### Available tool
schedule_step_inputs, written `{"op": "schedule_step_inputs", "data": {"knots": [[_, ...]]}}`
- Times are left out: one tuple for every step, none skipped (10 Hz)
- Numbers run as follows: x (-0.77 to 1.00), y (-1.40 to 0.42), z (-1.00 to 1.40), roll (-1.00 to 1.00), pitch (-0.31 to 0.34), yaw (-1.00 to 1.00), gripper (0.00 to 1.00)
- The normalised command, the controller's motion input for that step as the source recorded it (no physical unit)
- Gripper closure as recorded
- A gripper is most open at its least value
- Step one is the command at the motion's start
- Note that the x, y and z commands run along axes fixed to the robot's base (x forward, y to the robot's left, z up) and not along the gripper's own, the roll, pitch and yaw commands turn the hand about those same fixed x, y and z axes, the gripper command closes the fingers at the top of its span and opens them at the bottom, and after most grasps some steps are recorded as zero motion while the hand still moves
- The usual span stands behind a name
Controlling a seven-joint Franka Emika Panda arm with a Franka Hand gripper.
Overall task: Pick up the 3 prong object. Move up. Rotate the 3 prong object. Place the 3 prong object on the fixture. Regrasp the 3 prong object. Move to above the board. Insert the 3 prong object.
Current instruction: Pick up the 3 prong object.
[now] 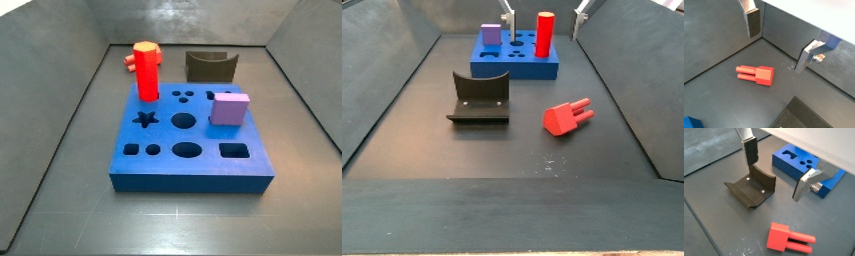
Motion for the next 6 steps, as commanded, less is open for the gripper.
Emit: {"op": "schedule_step_inputs", "data": {"knots": [[0.0,0.0,0.0,0.01,0.0,0.0,0.0],[0.0,0.0,0.0,0.0,0.0,-0.01,0.0],[0.0,0.07,0.0,0.0,-0.034,-0.37,0.0],[-0.03,0.17,0.0,-0.05,-0.117,-0.69,0.0],[-0.04,0.17,0.0,-0.04,-0.1,-0.69,0.0],[0.0,0.19,0.0,-0.03,-0.074,-0.71,0.0]]}}
